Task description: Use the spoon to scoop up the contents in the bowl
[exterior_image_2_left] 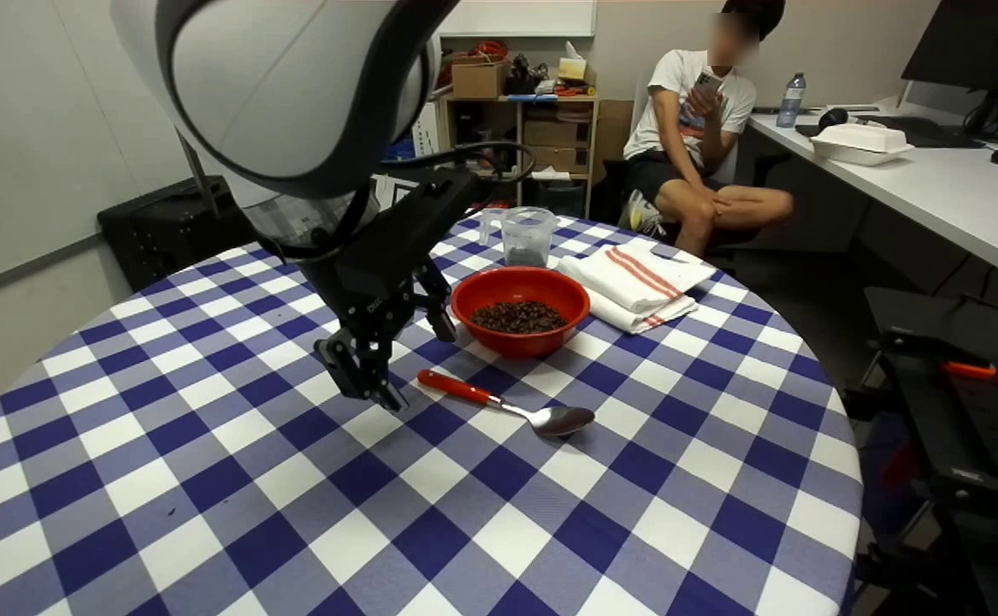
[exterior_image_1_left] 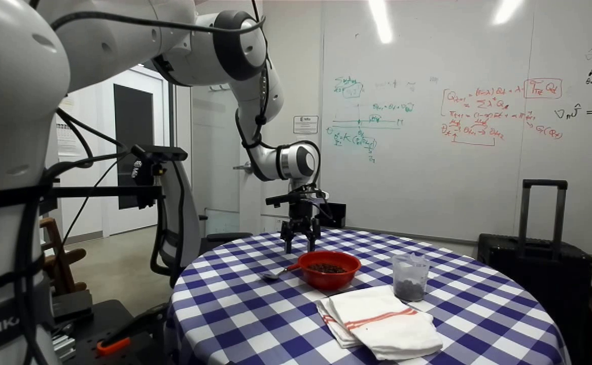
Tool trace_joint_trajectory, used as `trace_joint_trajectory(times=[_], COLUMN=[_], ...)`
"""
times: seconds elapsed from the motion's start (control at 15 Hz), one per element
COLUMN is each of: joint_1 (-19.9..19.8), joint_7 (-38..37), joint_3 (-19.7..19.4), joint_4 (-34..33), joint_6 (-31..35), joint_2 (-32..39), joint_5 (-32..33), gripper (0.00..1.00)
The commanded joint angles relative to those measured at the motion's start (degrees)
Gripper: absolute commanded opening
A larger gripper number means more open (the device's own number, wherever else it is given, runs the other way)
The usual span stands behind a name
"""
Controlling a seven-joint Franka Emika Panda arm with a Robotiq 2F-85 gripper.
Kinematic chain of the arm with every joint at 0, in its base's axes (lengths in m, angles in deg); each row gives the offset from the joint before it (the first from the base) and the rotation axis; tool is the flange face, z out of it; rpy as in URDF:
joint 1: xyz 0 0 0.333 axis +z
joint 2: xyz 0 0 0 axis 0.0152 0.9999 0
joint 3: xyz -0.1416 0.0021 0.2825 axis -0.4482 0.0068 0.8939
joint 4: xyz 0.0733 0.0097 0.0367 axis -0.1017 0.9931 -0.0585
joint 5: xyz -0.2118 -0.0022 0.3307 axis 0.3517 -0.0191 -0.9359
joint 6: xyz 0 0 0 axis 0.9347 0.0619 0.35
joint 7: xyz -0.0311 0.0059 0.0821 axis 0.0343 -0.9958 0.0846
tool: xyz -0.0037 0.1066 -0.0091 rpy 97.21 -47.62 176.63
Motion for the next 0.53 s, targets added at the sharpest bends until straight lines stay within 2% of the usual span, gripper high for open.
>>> trace_joint_trajectory(times=[0.0, 0.2, 0.33, 0.47], joint_1=[0.81, 0.63, 0.49, 0.32], joint_7=[1.96, 2.23, 2.50, 2.60], joint_3=[-1.08, -1.15, -1.23, -1.29], joint_4=[-6.97, -10.13, -11.86, -13.03], joint_6=[-3.67, -5.02, -5.87, -6.40], joint_2=[4.17, 6.12, 7.20, 8.07], joint_5=[-0.60, -0.86, -0.98, -1.15], gripper=[1.00, 1.00, 0.74, 0.60])
